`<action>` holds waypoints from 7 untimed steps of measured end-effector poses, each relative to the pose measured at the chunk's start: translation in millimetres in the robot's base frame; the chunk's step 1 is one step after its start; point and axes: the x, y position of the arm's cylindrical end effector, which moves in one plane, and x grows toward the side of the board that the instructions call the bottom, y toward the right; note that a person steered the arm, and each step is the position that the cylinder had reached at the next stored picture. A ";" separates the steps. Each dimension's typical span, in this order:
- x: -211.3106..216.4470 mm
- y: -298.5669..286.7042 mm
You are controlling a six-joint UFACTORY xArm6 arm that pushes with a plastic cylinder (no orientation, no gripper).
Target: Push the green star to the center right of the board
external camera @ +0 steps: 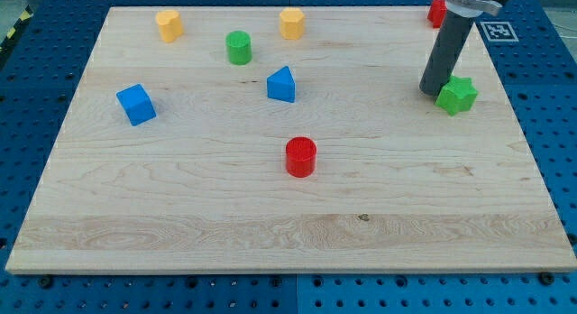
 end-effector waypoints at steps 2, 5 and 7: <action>0.0 17.1; 0.0 -15.5; 10.4 -14.0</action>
